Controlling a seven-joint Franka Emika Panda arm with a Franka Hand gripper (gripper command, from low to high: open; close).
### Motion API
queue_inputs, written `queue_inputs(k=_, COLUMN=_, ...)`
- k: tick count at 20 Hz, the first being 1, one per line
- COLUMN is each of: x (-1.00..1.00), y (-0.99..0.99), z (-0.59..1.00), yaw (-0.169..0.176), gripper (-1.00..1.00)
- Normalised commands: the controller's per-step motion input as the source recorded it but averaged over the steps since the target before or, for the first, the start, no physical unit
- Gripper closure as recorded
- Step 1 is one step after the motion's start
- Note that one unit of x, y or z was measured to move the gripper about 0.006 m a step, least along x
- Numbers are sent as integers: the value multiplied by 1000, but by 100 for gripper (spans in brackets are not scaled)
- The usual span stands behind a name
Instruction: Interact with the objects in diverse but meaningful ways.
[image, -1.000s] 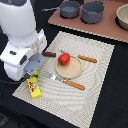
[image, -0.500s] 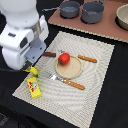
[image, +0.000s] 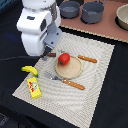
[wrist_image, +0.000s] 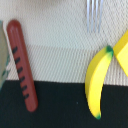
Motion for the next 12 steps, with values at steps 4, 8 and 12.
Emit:
queue_inputs(k=4, x=827, y=256, z=516, yaw=-33, gripper=-100)
queue_inputs(k=8, x=845, y=249, z=489, yaw=-25, gripper=-100)
queue_inputs(k=12, x=639, y=66, z=54, yaw=25, gripper=-100)
